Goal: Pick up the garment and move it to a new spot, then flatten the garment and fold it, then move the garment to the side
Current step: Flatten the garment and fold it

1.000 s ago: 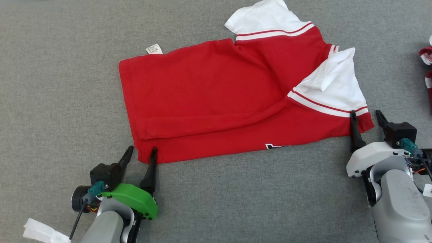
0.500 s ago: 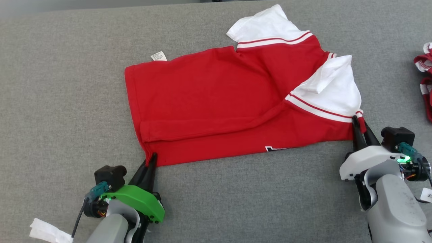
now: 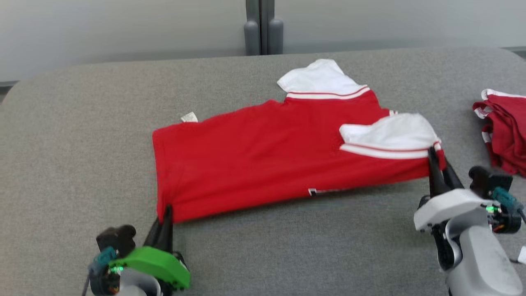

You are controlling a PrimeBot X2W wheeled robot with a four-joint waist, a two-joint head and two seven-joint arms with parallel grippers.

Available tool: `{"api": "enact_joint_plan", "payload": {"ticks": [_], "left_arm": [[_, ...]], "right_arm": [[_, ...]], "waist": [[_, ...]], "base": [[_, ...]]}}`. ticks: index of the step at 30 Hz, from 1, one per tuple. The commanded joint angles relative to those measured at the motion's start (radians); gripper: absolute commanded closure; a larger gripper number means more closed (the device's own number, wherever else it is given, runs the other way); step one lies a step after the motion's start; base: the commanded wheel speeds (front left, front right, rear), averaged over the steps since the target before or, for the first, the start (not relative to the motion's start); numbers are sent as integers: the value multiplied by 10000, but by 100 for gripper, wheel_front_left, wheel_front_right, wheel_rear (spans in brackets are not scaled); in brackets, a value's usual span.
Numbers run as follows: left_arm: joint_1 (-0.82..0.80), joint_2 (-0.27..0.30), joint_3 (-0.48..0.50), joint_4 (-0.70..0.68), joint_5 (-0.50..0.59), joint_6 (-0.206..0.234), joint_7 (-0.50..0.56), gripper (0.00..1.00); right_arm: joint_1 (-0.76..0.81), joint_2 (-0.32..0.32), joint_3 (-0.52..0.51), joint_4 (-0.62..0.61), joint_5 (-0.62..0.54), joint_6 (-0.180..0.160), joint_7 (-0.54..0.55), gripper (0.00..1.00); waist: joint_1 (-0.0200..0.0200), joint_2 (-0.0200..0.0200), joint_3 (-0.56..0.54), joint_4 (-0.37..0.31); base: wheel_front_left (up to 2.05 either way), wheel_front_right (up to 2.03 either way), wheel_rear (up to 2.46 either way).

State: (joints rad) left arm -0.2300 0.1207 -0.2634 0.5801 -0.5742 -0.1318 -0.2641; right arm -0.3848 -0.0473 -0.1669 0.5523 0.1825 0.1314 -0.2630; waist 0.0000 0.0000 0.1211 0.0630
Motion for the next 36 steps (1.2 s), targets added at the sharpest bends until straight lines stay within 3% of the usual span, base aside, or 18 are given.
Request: {"api": "enact_joint_plan", "payload": {"ticks": [1,9,10,11,12,23,29,36], "left_arm": [[469,-62,53,166,94,28,5,100],[2345,-471,-104,1011,264,28,7,100],[2457,-498,-131,1057,304,28,8,42],[2520,-515,-141,1098,285,28,8,0],[2533,-517,-73,1080,273,28,10,0],[268,188,508,260,521,27,7,0],[-1775,761,-260,1249,-105,27,7,0],[-2996,1186,-1533,2348,-1139,27,13,0]], "right_arm": [[517,-73,13,87,124,-17,-21,100],[2769,-72,409,454,547,-17,-19,100],[2937,-73,409,429,543,-17,-19,79],[3030,-67,446,402,526,-17,-19,24],[3096,-63,474,386,505,-17,-19,0],[1380,-56,-160,-408,-873,-17,-19,0],[-183,-58,-29,-24,-1557,-16,-19,0],[-1571,-56,395,643,-2064,-16,-19,0]], "waist": [[0,0,-973,-99],[0,0,-1352,-84],[0,0,-1347,-69],[0,0,-1318,-65],[0,0,-1279,-64],[0,0,93,134],[0,0,987,108],[0,0,1755,15]], "base": [[0,0,0],[0,0,0],[0,0,0],[0,0,0],[0,0,0],[0,0,0],[0,0,0],[0,0,0]]}}
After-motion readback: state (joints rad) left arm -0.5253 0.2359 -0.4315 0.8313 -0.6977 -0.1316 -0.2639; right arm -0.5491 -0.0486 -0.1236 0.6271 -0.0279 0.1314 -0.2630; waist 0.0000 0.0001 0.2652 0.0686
